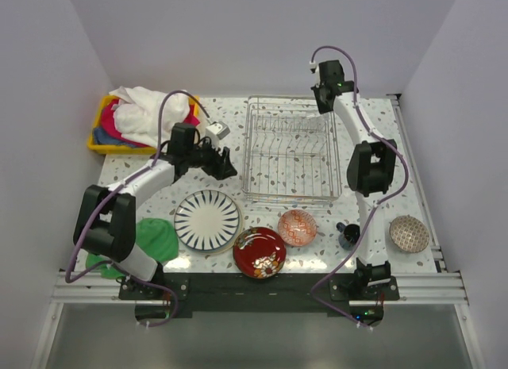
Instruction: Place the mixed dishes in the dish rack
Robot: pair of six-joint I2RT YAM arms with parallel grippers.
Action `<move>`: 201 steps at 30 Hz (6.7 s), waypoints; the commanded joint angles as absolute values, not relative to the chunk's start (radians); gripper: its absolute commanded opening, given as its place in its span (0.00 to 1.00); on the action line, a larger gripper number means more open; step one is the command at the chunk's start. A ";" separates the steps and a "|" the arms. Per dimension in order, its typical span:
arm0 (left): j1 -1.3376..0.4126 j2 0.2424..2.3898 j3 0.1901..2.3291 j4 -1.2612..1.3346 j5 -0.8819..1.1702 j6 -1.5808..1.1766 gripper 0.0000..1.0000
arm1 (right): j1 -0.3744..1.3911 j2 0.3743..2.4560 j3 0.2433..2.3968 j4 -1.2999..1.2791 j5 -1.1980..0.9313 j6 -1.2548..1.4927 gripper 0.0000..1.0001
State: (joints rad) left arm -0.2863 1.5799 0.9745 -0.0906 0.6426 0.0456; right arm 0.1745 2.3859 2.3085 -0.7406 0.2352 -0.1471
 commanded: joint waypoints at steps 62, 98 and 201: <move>-0.314 1.701 1.064 0.049 0.641 -0.034 0.43 | 0.328 2.378 2.330 -0.719 0.132 -0.201 0.02; -0.314 2.065 1.562 0.029 0.456 -0.015 0.45 | 0.345 2.158 2.206 -0.535 0.248 -0.164 0.22; -0.330 1.790 1.238 0.606 0.753 -1.163 0.90 | 0.819 1.558 0.782 1.209 0.356 -1.617 0.00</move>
State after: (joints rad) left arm -0.3180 1.7714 1.1992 0.5213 0.7441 -1.1172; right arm 0.8104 1.5398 0.7250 0.9874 0.3332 -1.5723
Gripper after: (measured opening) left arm 0.906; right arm 0.100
